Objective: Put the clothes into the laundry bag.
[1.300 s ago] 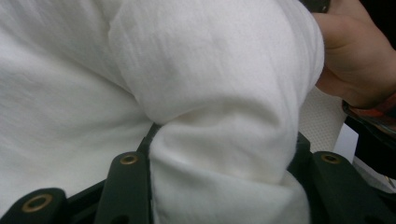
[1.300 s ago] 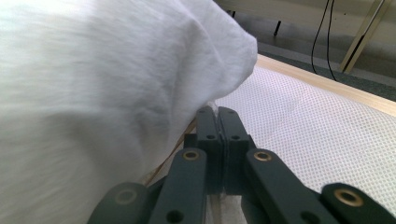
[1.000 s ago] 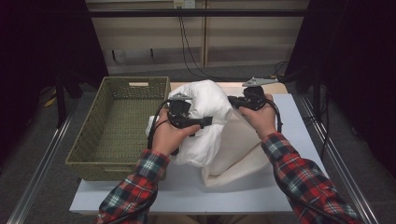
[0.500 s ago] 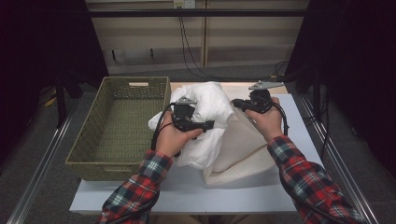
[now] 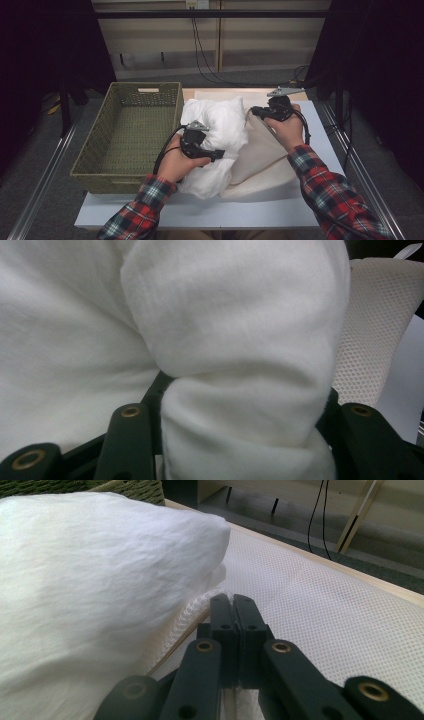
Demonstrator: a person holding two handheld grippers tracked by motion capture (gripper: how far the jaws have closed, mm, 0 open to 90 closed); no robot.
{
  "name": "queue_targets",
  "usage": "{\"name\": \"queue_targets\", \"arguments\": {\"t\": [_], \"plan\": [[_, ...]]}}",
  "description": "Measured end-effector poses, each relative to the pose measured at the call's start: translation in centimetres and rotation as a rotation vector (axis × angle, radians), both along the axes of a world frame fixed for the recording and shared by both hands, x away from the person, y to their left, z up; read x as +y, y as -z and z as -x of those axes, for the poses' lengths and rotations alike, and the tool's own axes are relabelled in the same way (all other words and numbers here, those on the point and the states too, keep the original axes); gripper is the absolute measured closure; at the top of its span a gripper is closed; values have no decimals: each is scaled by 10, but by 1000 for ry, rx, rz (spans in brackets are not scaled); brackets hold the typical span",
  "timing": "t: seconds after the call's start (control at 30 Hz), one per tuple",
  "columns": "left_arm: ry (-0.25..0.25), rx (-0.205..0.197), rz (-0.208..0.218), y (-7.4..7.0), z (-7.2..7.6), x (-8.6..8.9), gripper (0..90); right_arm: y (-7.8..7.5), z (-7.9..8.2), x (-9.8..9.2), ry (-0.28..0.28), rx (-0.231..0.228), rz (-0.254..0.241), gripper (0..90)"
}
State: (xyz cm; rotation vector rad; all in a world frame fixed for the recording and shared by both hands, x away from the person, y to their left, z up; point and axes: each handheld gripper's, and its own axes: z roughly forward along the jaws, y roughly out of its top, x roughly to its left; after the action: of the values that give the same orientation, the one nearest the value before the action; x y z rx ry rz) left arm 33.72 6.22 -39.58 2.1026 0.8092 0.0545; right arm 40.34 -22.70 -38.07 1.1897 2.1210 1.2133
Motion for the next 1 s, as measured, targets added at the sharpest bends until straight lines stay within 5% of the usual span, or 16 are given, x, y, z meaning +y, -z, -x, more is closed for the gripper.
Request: {"name": "queue_targets", "arguments": {"t": [0.23, 0.5, 0.77, 1.0], "plan": [[-8, 6, 6, 2, -2, -4, 320, 0, 2, 3, -11, 6, -2, 890], [-51, -54, 1, -27, -8, -10, 221, 2, 4, 5, -14, 16, -10, 890], [-161, -132, 42, -48, -20, -20, 86, 2, 5, 8, -27, 24, -2, 890], [-224, -80, -2, -29, -42, -42, 30, 2, 7, 13, -33, 28, -12, 890]]}}
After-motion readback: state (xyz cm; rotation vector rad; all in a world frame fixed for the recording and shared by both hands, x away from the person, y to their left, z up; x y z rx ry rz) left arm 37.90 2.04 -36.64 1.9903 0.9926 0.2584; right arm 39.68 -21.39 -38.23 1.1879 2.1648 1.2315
